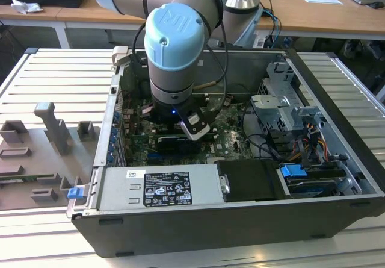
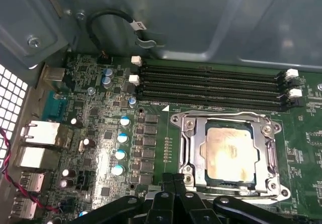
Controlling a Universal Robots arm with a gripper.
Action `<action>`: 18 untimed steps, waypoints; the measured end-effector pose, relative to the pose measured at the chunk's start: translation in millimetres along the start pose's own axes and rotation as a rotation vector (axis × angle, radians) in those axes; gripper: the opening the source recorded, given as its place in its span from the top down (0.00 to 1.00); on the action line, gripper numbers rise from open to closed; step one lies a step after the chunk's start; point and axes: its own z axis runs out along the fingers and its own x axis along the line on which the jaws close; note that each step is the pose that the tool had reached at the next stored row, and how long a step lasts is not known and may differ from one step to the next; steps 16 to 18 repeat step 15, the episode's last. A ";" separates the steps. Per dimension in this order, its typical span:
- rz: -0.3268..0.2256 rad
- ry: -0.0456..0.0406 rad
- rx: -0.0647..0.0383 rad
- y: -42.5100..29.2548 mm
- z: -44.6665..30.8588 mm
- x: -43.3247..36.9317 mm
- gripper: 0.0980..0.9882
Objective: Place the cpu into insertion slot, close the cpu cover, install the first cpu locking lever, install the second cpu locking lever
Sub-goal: 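Install the second cpu locking lever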
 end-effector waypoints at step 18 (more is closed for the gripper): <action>0.000 0.0003 -0.001 10.8 -25.6 0.0 0.99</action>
